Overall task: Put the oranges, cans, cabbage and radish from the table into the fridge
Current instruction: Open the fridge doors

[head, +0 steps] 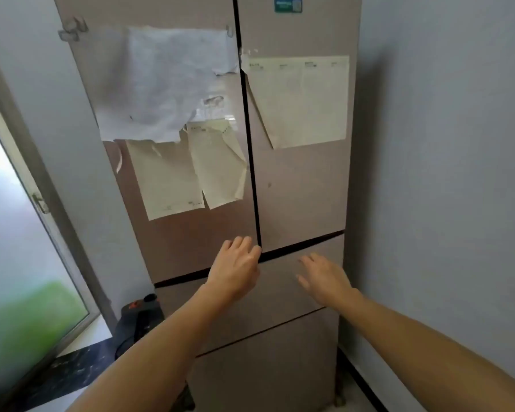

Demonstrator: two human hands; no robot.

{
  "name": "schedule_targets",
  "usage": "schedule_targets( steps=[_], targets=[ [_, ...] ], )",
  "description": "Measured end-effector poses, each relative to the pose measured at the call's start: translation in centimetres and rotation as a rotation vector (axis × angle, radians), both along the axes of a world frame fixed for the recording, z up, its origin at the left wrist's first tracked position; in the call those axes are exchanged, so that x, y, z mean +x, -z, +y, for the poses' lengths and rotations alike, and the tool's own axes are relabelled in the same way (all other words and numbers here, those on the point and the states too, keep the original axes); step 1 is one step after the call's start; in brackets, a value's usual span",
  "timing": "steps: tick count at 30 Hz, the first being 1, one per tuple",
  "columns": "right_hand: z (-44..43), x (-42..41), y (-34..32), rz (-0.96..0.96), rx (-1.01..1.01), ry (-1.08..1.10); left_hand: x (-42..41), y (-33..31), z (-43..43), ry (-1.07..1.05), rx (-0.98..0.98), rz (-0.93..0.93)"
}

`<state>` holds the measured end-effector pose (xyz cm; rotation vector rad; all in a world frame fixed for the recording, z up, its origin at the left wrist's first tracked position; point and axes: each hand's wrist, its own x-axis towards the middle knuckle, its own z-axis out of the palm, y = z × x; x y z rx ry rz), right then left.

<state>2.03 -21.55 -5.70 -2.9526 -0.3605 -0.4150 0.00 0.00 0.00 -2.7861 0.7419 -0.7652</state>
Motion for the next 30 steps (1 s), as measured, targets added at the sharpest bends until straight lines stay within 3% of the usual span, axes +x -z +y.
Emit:
schedule_targets(
  steps=[7, 15, 19, 22, 30],
  targets=[
    [3.5, 10.3, 3.3, 0.071, 0.426, 0.156, 13.2, -0.4, 1.2, 0.180, 0.123, -0.251],
    [4.8, 19.4, 6.1, 0.253, 1.613, 0.551, 22.2, -0.4, 1.8, 0.347, 0.214, -0.488],
    [4.3, 22.0, 6.5, 0.325, 2.061, 0.569, 22.5, 0.0, 1.8, 0.332, 0.239, -0.495],
    [4.4, 22.3, 6.1, 0.394, 2.171, 0.520, 22.4, -0.2, 1.9, 0.325, 0.234, -0.486],
    [3.2, 19.8, 5.3, 0.501, 2.172, 0.436, 20.2, -0.7, 0.7, 0.381, 0.188, -0.441]
  ],
)
